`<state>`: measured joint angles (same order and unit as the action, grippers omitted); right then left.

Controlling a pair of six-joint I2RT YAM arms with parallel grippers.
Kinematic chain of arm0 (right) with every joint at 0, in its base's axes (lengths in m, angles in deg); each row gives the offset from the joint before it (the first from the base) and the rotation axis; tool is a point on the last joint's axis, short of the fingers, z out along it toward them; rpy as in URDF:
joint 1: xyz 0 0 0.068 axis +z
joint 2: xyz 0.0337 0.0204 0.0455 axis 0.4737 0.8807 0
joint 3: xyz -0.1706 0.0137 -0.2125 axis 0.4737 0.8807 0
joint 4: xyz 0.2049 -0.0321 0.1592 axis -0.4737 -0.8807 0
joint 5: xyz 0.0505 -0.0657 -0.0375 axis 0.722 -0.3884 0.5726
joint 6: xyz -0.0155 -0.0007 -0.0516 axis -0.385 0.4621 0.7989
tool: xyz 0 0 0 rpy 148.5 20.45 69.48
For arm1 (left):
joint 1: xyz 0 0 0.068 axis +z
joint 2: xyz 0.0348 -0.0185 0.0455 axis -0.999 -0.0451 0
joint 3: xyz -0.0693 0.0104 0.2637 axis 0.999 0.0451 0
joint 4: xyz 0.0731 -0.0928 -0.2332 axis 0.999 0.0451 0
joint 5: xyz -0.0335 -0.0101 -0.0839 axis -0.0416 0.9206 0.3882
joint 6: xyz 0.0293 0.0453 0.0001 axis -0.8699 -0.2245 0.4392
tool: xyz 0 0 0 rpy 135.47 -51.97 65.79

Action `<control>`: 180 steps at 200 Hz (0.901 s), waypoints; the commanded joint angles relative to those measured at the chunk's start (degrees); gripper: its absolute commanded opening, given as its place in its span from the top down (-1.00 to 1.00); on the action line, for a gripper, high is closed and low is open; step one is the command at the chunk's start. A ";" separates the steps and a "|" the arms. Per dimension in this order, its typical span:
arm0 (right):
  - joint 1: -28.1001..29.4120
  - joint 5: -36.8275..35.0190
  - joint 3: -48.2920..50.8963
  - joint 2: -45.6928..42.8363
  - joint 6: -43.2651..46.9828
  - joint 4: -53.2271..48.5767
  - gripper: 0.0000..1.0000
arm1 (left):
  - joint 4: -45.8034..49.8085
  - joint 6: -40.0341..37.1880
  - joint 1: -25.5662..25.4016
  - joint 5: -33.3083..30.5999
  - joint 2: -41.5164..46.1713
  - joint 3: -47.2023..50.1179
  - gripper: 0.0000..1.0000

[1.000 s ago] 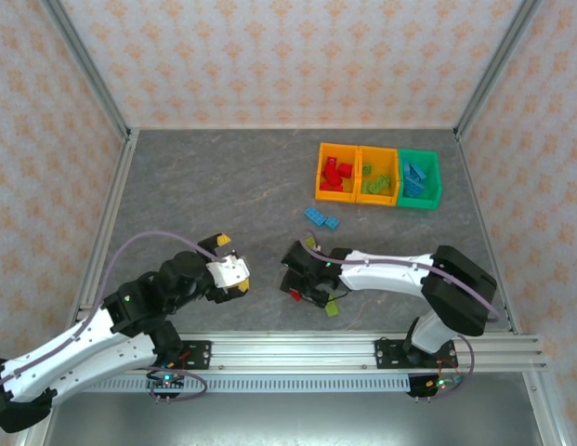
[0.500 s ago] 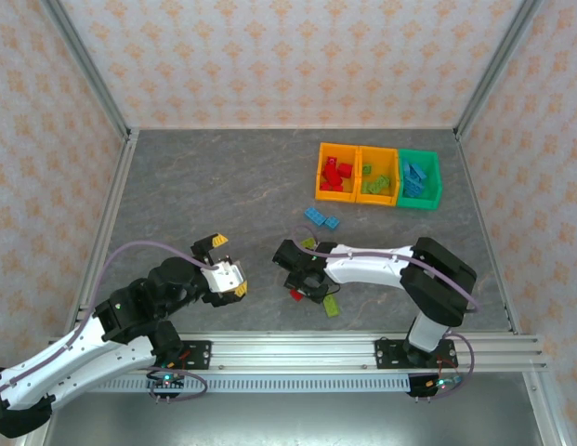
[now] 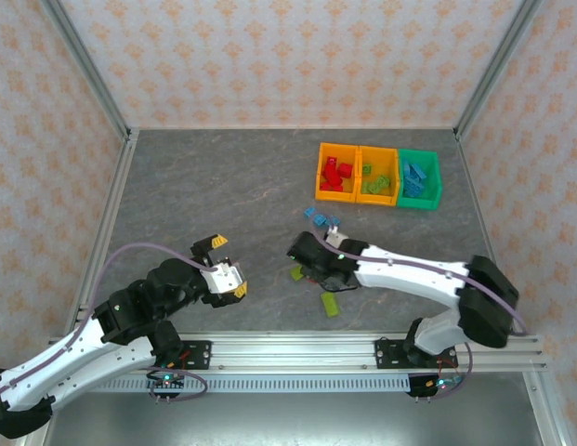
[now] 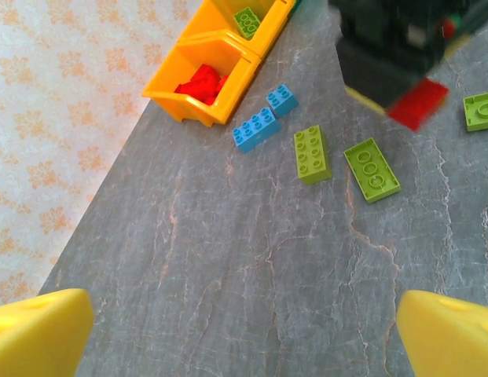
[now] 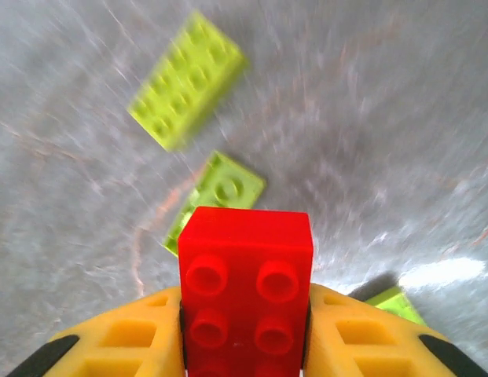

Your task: Sort the legos into containers by color

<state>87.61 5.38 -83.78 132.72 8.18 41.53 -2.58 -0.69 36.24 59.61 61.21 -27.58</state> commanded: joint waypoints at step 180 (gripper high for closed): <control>-32.08 0.28 -31.41 15.06 46.20 -3.81 -0.52 | -2.37 0.83 0.11 2.84 -1.16 0.74 -1.00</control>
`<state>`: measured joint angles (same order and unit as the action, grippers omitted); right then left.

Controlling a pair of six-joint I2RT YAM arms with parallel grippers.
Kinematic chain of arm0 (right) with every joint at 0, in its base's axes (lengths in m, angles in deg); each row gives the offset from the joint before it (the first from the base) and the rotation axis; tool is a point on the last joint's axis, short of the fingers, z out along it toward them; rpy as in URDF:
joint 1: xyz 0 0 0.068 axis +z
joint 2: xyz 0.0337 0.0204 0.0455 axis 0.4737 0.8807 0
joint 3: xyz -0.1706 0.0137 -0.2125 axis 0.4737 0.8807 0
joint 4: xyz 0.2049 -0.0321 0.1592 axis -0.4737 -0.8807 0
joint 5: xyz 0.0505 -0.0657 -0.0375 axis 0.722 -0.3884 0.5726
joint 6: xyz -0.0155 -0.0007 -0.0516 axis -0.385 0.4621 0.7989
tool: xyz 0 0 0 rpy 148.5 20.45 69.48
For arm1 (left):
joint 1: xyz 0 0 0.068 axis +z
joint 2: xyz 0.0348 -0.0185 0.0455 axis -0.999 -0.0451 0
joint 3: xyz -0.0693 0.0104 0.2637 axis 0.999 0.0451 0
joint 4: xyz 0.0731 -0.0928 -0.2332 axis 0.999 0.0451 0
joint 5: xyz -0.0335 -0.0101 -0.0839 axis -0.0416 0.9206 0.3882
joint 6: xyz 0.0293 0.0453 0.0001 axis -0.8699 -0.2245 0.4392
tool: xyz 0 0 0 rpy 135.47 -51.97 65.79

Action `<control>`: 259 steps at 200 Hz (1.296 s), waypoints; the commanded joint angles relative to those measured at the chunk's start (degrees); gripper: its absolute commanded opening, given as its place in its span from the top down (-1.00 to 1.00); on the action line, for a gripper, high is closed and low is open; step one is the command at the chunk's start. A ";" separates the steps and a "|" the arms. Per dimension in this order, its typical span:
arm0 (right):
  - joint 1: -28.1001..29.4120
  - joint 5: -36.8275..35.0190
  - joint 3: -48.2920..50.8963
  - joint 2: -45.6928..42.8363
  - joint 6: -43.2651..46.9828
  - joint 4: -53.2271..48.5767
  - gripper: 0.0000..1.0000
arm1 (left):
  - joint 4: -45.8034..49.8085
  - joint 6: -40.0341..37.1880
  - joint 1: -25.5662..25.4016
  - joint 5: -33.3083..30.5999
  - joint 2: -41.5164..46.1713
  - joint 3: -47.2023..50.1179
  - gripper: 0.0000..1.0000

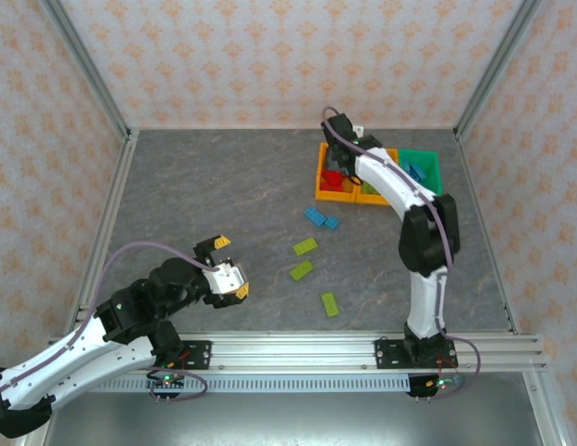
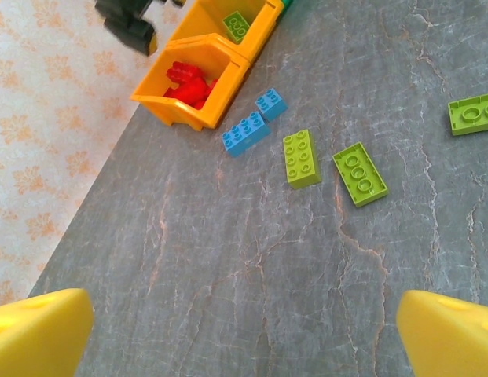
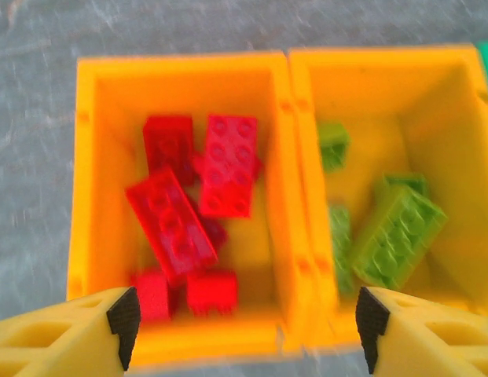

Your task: Sort the legos into containers by color

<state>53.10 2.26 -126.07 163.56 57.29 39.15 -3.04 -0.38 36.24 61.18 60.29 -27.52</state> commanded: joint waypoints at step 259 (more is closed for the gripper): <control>41.74 2.16 52.64 -32.73 -26.54 1.07 0.57 | -3.66 2.72 -0.06 11.49 -7.70 1.11 -1.00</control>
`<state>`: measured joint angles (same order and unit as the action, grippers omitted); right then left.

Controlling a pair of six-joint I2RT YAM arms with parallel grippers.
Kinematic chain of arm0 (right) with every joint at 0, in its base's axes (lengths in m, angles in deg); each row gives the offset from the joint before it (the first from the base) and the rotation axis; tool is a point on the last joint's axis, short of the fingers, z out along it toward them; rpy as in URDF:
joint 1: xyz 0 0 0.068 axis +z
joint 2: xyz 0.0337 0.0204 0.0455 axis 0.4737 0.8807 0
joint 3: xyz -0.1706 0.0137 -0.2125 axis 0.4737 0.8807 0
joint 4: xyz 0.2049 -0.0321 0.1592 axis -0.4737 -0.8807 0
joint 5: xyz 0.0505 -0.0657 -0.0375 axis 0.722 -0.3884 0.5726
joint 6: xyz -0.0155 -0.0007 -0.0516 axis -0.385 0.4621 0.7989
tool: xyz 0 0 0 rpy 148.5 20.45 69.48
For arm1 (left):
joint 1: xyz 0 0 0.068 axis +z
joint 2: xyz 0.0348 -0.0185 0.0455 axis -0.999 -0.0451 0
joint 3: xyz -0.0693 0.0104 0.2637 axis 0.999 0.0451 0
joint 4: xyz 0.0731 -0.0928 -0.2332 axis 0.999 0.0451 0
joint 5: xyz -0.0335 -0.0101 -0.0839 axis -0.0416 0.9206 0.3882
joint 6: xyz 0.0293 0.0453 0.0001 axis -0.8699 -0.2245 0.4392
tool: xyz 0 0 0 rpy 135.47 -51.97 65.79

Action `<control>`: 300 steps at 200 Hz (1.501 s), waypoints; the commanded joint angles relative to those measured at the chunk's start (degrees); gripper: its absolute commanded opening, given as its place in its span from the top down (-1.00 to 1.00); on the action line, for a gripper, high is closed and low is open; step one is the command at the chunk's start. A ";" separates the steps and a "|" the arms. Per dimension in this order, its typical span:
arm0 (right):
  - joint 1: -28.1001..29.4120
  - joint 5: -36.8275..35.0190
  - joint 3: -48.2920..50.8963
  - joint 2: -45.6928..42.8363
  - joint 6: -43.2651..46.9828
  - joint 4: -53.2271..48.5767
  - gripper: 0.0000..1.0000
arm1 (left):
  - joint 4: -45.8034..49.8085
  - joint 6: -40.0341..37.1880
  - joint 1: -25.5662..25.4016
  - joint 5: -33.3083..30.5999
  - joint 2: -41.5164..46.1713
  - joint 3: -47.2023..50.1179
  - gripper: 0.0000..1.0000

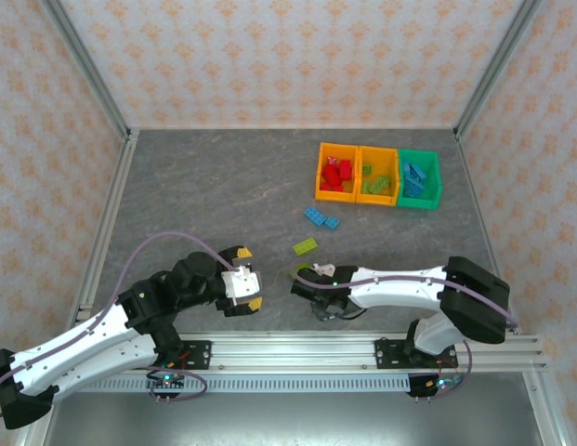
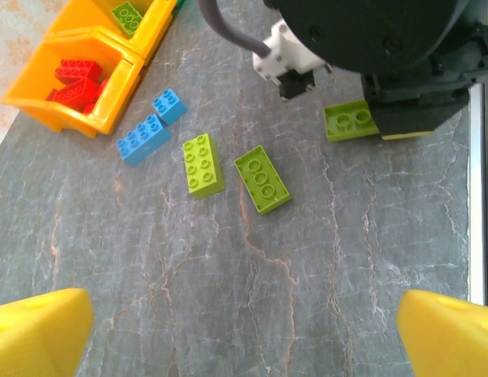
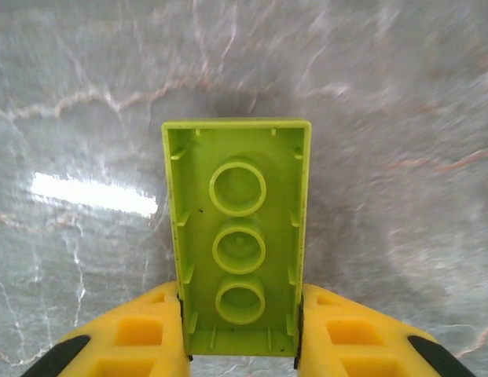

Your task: Sort the legos into containers by color

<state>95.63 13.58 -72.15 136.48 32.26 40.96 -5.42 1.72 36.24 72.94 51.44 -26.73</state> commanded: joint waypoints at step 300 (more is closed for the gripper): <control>-18.13 2.56 -14.85 0.21 -9.84 -0.25 -0.42 | -1.90 0.53 -0.06 -8.47 5.21 0.68 -1.00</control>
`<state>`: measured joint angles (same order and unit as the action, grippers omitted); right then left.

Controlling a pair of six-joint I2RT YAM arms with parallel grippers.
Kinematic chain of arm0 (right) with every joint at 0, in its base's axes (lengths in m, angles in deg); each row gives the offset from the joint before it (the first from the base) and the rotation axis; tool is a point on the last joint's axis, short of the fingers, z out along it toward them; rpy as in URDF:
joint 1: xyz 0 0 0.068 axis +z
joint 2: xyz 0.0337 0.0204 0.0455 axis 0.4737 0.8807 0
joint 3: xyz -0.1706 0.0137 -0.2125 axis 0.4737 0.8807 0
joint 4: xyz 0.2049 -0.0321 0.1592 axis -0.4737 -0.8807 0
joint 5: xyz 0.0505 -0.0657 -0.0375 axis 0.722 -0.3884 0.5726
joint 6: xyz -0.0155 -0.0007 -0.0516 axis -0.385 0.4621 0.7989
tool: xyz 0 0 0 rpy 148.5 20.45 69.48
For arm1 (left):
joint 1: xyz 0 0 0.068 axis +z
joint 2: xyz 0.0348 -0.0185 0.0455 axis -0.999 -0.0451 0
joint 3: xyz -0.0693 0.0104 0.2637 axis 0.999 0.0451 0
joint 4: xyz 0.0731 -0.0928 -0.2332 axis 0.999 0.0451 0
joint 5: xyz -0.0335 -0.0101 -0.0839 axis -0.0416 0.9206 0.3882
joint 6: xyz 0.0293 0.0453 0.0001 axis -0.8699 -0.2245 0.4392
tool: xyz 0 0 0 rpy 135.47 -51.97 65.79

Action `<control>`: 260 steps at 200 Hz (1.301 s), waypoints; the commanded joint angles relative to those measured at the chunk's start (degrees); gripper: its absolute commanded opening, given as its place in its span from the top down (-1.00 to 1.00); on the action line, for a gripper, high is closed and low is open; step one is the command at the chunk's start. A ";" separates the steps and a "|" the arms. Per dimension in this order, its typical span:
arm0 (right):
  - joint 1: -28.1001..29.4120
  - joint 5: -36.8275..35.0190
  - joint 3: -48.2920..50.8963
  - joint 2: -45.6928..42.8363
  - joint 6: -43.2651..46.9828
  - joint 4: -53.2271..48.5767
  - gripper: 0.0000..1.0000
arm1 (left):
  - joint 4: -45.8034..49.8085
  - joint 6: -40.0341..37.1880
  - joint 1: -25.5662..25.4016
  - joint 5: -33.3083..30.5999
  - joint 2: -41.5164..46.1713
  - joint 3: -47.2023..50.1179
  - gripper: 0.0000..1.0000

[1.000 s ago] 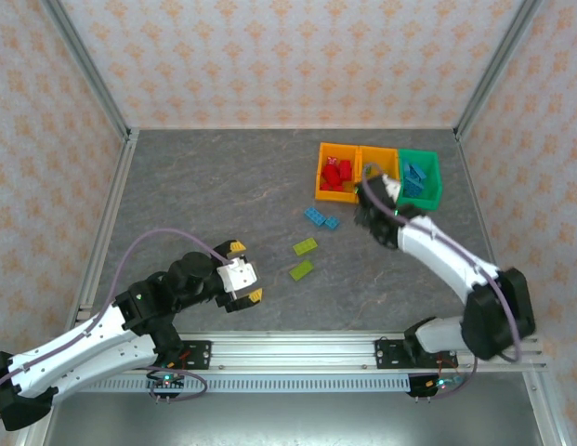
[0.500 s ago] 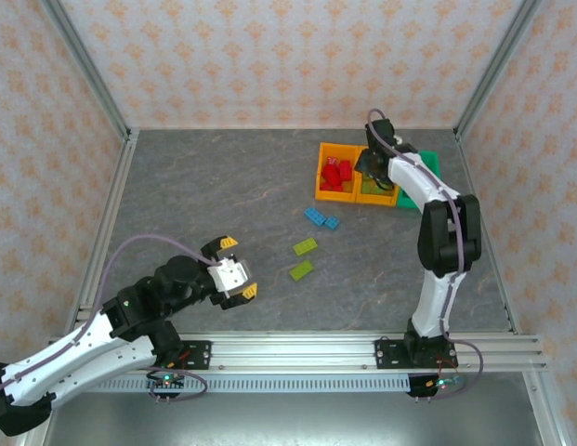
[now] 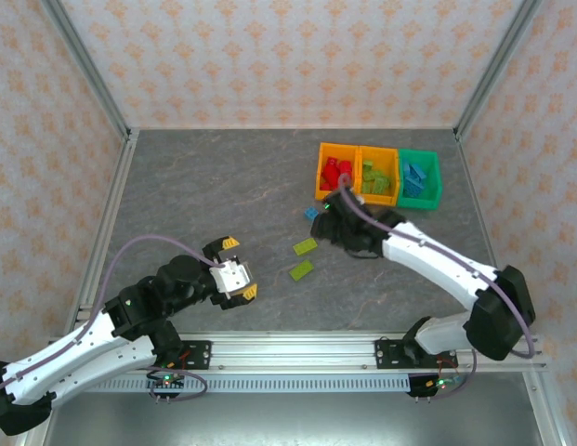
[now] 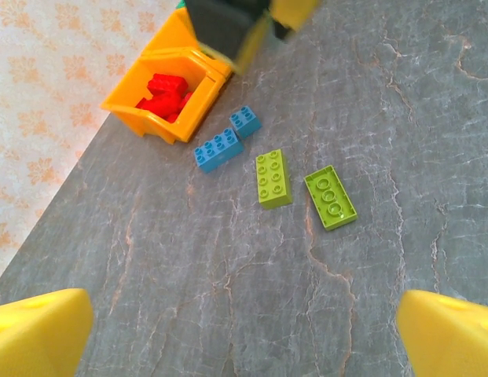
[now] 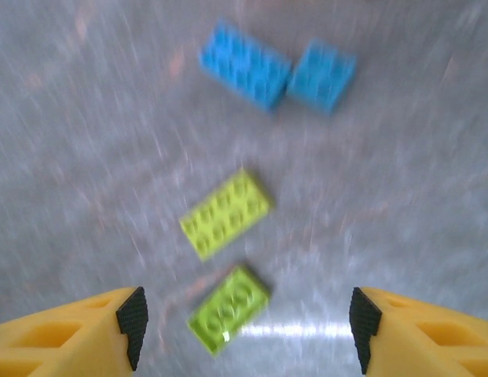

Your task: Sort the legos into containers by color

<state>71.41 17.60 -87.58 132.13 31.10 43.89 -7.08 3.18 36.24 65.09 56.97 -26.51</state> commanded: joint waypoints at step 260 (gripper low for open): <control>11.80 -9.90 -2.97 27.06 -12.26 -1.97 -0.02 | 0.16 -1.72 -0.06 -0.27 0.22 0.72 -1.00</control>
<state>84.31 10.85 -95.06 160.08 20.50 42.95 -7.08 2.57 36.24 65.11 56.31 -26.10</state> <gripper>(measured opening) 0.572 0.998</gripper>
